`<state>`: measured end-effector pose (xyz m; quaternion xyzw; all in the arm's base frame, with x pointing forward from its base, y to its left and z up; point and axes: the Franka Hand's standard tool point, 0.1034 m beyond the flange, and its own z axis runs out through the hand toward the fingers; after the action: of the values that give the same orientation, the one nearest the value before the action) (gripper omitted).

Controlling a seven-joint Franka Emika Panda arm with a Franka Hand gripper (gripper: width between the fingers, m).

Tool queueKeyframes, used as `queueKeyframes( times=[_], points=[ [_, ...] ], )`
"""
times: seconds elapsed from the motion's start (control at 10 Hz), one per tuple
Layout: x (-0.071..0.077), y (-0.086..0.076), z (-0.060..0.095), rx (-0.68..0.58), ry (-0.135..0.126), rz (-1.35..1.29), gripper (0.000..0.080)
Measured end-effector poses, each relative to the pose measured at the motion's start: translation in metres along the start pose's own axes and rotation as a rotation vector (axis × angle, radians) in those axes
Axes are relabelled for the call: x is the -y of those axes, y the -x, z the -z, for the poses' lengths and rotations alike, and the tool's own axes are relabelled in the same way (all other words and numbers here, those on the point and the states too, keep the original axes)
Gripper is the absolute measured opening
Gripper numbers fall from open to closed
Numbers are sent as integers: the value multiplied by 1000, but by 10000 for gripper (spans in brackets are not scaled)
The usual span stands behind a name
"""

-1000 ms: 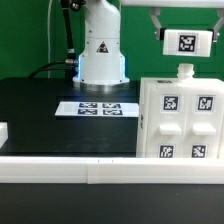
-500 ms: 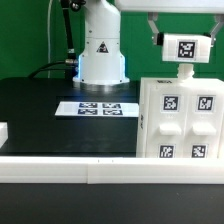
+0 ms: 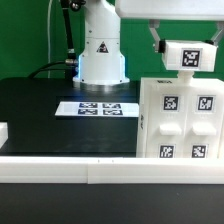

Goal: Assemble cabinet

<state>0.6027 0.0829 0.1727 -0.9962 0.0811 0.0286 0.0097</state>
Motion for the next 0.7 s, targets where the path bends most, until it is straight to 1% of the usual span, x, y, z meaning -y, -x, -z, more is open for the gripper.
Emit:
queueKeyframes(
  times=[0.2,0.4,0.5,0.7],
  points=[
    [3,-2,0,-15,-3,4,563],
    [6,-4,0,-60,-12,4,563],
    [4,-2,1,-77,-20,-6,563],
    [-4,13,-1,-67,-20,-45,563]
  ],
)
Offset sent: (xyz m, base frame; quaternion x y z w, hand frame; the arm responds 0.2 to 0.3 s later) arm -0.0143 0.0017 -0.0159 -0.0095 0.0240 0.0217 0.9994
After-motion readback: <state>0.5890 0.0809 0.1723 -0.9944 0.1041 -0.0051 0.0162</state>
